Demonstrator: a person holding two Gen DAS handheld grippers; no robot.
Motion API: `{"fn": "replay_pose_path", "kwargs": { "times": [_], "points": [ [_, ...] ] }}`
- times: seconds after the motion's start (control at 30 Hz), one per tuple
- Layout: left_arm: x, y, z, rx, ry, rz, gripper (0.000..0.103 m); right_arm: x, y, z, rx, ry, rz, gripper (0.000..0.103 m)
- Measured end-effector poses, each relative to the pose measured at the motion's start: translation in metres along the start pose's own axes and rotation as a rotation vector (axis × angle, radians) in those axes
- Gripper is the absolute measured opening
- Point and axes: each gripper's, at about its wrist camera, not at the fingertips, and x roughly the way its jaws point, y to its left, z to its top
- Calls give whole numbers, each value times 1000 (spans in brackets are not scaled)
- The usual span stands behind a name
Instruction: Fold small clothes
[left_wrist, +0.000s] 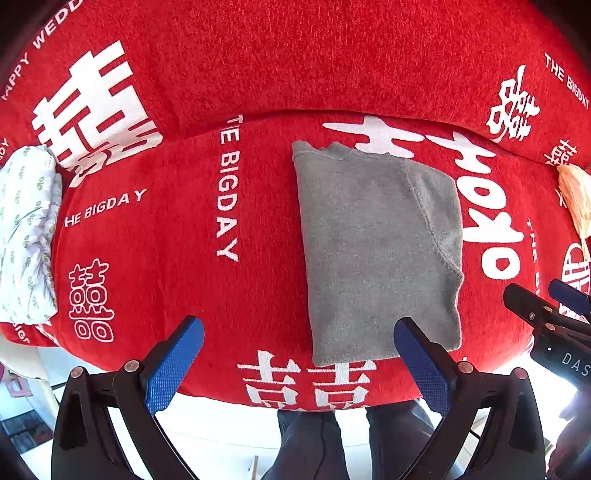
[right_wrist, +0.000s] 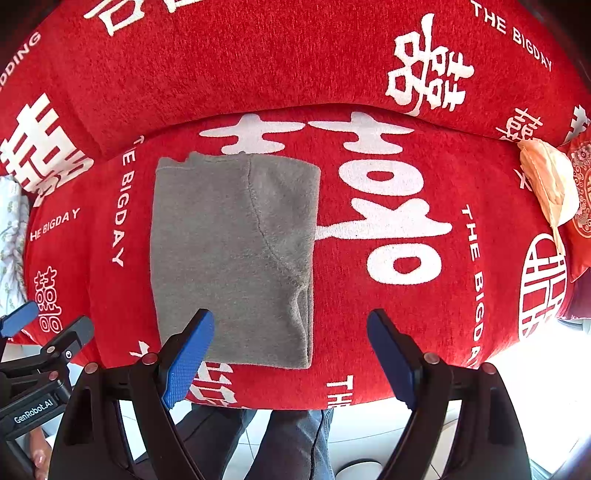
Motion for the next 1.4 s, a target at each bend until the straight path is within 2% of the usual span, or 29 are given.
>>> {"fn": "replay_pose_path", "kwargs": {
  "times": [1.4],
  "points": [
    [-1,-1,-1,-2,-2,13,103,2,3,-1,0,8,6,87]
  ]
}}
